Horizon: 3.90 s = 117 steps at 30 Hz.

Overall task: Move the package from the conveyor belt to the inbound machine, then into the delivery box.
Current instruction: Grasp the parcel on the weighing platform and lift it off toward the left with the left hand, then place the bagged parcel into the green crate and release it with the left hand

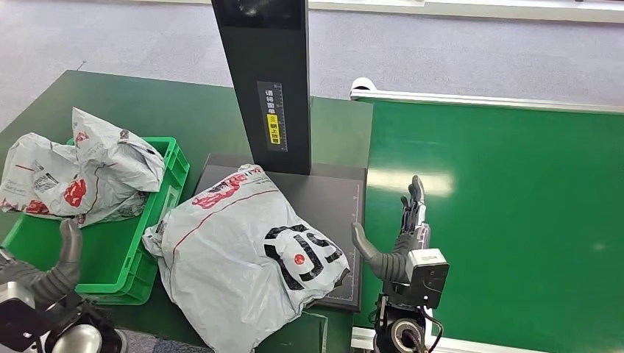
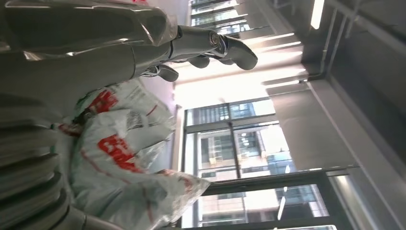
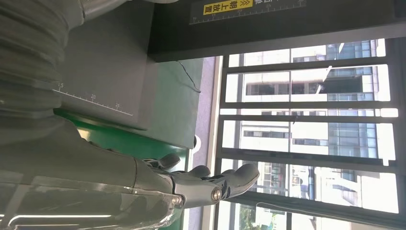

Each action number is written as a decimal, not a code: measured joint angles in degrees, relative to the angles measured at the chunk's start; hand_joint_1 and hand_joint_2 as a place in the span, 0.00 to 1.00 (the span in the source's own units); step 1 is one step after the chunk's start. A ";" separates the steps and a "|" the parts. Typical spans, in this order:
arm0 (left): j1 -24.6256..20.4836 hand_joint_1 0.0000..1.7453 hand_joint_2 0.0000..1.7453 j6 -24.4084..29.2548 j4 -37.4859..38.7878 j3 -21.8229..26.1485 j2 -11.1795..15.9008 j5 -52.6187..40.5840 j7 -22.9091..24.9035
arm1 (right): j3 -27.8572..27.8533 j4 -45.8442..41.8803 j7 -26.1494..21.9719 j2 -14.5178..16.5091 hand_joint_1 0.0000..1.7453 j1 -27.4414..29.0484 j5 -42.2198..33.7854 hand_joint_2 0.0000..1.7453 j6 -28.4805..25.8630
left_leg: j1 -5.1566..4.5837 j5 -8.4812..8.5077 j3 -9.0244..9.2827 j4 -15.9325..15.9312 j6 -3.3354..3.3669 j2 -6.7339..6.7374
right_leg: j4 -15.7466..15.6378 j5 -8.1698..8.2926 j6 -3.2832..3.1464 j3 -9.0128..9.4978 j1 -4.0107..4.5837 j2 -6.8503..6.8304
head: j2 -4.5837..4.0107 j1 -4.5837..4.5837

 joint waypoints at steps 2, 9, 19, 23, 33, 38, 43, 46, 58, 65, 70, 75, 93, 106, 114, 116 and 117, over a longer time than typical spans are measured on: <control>0.08 0.00 1.00 -4.57 -0.61 -1.06 0.81 -5.29 2.26 | -0.12 -0.32 -0.06 -0.01 0.00 0.17 -0.01 1.00 -0.03 | -0.01 0.00 0.01 0.01 0.00 0.00 | 0.00 0.00 0.00 -0.01 -0.01 -0.01 | 0.00 -0.01; -0.52 0.00 1.00 -21.38 6.56 -14.54 2.94 -40.17 22.06 | -0.67 -2.65 0.67 0.00 0.00 0.84 0.81 1.00 2.29 | -0.08 0.00 0.04 0.02 0.01 0.07 | -0.01 0.03 0.01 0.02 -0.08 0.03 | -0.01 0.00; -6.49 0.00 1.00 -20.51 27.46 -27.69 1.59 -61.49 32.49 | -1.42 -3.76 1.15 0.27 0.00 1.66 0.91 1.00 3.31 | -0.07 0.00 0.01 0.03 0.01 0.01 | -0.01 0.03 0.01 0.01 -0.07 0.02 | -0.01 0.00; -9.13 0.00 1.00 -19.70 32.91 -30.23 0.92 -62.99 33.48 | -1.72 -3.76 1.15 0.27 0.00 1.84 0.75 1.00 3.33 | -0.08 0.00 0.06 0.03 0.01 -0.02 | -0.01 0.03 0.01 0.09 -0.08 0.01 | 0.00 0.00; -12.02 1.00 1.00 -19.91 38.15 -32.28 0.30 -65.64 35.93 | -2.43 -3.76 1.22 0.27 0.00 1.93 0.51 1.00 3.98 | -0.08 0.00 0.26 0.02 0.02 -0.03 | -0.01 0.03 0.01 0.35 -0.08 -0.03 | -0.01 -0.01; -12.87 1.00 1.00 -19.72 40.62 -32.42 -0.25 -67.14 36.98 | -2.72 -3.74 1.59 0.30 0.00 1.93 -0.26 1.00 5.61 | -0.08 0.00 0.37 0.01 0.03 -0.04 | -0.02 0.02 0.01 0.53 -0.08 -0.03 | -0.01 0.00; -12.83 1.00 1.00 -17.63 40.76 -31.11 -0.60 -62.05 34.98 | -3.04 -3.74 1.59 0.32 0.00 1.93 -0.30 1.00 5.82 | -0.07 0.00 0.42 0.00 0.02 -0.04 | -0.02 0.03 0.01 0.56 -0.07 -0.02 | -0.01 -0.01; -12.65 1.00 1.00 -18.00 40.06 -30.04 -0.79 -58.70 34.03 | -3.15 -3.74 1.59 0.32 0.00 1.93 -0.30 1.00 5.91 | -0.07 0.00 0.45 0.00 0.02 -0.05 | -0.02 0.03 0.01 0.55 -0.07 -0.02 | -0.01 0.00; -8.60 1.00 1.00 -19.29 30.13 -25.16 -0.80 -37.84 25.25 | -3.40 -3.74 1.60 0.31 0.00 1.97 -0.77 1.00 5.17 | -0.07 0.00 0.28 0.00 0.01 -0.01 | -0.01 0.02 0.00 0.32 -0.07 0.00 | 0.00 -0.01; -3.15 1.00 1.00 -15.67 10.89 -24.36 0.42 -23.45 14.86 | -3.70 -3.70 0.75 0.29 0.00 2.25 -1.58 1.00 3.40 | -0.06 0.00 0.08 0.01 0.01 0.00 | 0.00 0.02 0.00 0.12 -0.06 0.00 | 0.00 -0.01; -0.86 1.00 1.00 -3.13 -1.19 -22.36 0.93 -21.19 8.36 | -3.85 -3.34 0.23 0.34 0.00 2.63 -2.13 1.00 3.02 | -0.06 0.00 0.02 0.00 0.01 -0.02 | -0.01 0.01 0.00 0.07 -0.06 0.00 | 0.00 0.00; 0.17 1.00 1.00 2.46 -8.00 -20.01 1.58 -18.56 4.78 | -3.83 -3.22 -0.37 1.02 0.00 3.20 -2.37 1.00 2.61 | -0.06 0.00 0.02 0.00 0.01 -0.02 | -0.01 0.01 0.00 0.08 -0.06 -0.01 | 0.00 0.00; -9.70 1.00 1.00 2.94 -2.90 12.20 -2.35 -19.66 1.08 | -1.72 -1.74 -0.16 1.41 0.00 2.41 -3.84 1.00 2.08 | 0.01 0.06 0.12 -0.02 -0.04 0.03 | 0.00 0.03 -0.04 0.12 0.01 0.01 | 0.00 -0.01; -24.13 1.00 1.00 3.02 39.44 36.62 4.28 -39.54 7.13 | -0.59 0.00 1.52 1.08 0.00 0.61 -5.05 1.00 2.02 | -0.01 0.08 0.06 -0.01 -0.05 0.00 | 0.04 0.06 -0.08 0.08 0.00 0.01 | 0.00 0.02; -28.17 0.60 1.00 3.13 46.49 40.31 5.21 -40.33 6.91 | -0.46 0.64 1.59 1.01 0.00 0.45 -5.08 1.00 1.67 | -0.03 0.16 0.24 -0.09 -0.12 -0.14 | 0.06 0.02 -0.12 0.30 -0.03 -0.13 | -0.01 -0.01; -28.74 0.13 1.00 3.13 47.40 40.46 5.26 -40.06 6.99 | -0.45 0.71 1.60 0.98 0.00 0.33 -5.08 1.00 1.28 | -0.02 0.27 0.31 -0.14 -0.19 -0.22 | 0.07 0.05 -0.16 0.35 -0.03 -0.19 | -0.01 -0.01; -28.96 0.00 1.00 3.13 47.74 40.52 5.26 -40.07 7.17 | -0.44 0.75 1.62 0.96 0.00 0.20 -5.06 1.00 1.13 | -0.02 0.33 0.35 -0.15 -0.21 -0.27 | 0.08 0.07 -0.19 0.36 -0.03 -0.23 | 0.00 -0.01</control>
